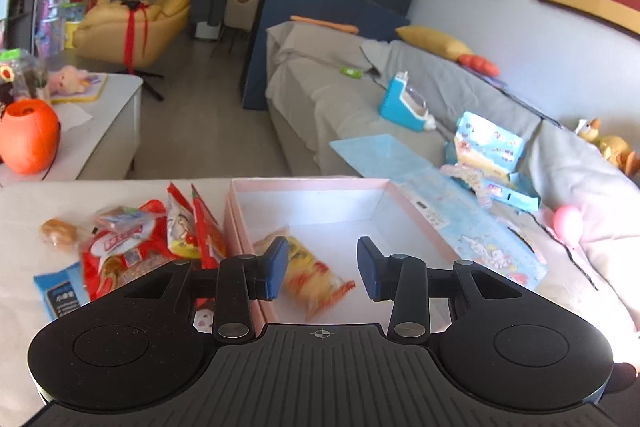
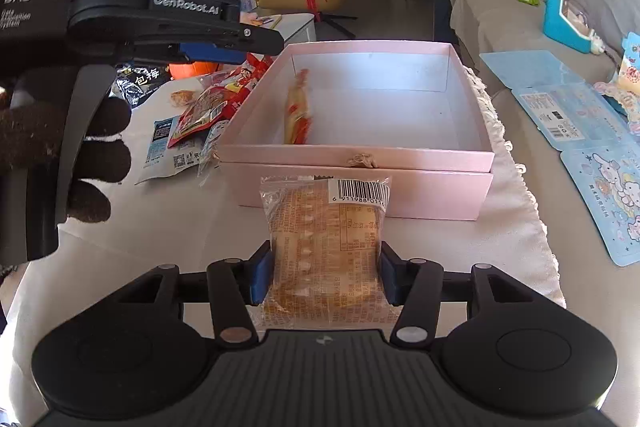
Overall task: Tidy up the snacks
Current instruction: 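Open the left tool over the pink box while the right tool drops the bread bun inside, then reach the right tool into the snack pile and grasp the small orange stick snack, then lift the orange stick snack with the right tool toward the pink box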
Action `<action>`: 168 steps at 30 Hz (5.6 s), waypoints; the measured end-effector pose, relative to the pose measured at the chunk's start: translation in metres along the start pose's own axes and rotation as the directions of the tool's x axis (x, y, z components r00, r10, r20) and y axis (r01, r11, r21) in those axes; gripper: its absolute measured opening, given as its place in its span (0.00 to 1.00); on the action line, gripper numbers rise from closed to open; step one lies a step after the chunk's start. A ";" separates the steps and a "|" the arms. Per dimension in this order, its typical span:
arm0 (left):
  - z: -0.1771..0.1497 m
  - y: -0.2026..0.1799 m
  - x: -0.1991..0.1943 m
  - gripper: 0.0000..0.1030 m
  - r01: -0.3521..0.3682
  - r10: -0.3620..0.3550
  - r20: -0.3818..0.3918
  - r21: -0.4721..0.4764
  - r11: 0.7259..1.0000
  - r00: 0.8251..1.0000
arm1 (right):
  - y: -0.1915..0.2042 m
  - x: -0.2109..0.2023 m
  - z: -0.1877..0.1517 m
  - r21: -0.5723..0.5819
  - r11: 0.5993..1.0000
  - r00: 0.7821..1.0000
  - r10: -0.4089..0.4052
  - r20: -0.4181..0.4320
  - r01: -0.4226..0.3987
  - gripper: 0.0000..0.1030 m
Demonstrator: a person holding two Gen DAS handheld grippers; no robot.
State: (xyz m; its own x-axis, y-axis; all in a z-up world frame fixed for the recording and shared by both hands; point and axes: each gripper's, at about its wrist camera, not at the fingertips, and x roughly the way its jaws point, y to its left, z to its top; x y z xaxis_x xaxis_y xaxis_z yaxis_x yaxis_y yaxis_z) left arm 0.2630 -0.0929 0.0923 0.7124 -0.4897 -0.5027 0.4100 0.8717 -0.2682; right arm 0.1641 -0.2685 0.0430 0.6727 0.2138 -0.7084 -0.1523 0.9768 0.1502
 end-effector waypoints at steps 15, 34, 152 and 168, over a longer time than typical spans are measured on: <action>-0.039 0.046 -0.081 0.41 -0.049 0.048 -0.006 -0.071 0.996 0.999 | 0.019 -0.056 0.090 0.084 0.987 0.939 -0.159 0.305 0.140 0.54; -0.062 0.097 -0.042 0.41 -0.167 0.167 -0.035 0.011 0.986 0.985 | 0.086 0.022 0.023 -0.091 0.996 0.985 -0.005 0.172 0.021 0.86; -0.046 0.061 0.012 0.29 -0.245 0.249 -0.096 0.049 0.968 0.964 | 0.052 0.079 0.002 -0.112 0.993 0.996 -0.035 0.085 0.044 0.73; -0.064 0.103 -0.033 0.26 -0.390 0.400 -0.100 0.105 0.915 0.911 | 0.055 0.073 -0.002 -0.115 0.992 0.994 -0.037 0.104 0.049 0.76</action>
State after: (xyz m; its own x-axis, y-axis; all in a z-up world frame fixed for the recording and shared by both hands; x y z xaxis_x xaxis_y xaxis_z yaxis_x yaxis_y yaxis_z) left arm 0.2456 0.0138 0.0284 0.7559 -0.0957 -0.6477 0.1570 0.9869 0.0374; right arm 0.2033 -0.1993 -0.0014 0.7496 0.1774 -0.6377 -0.2016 0.9788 0.0354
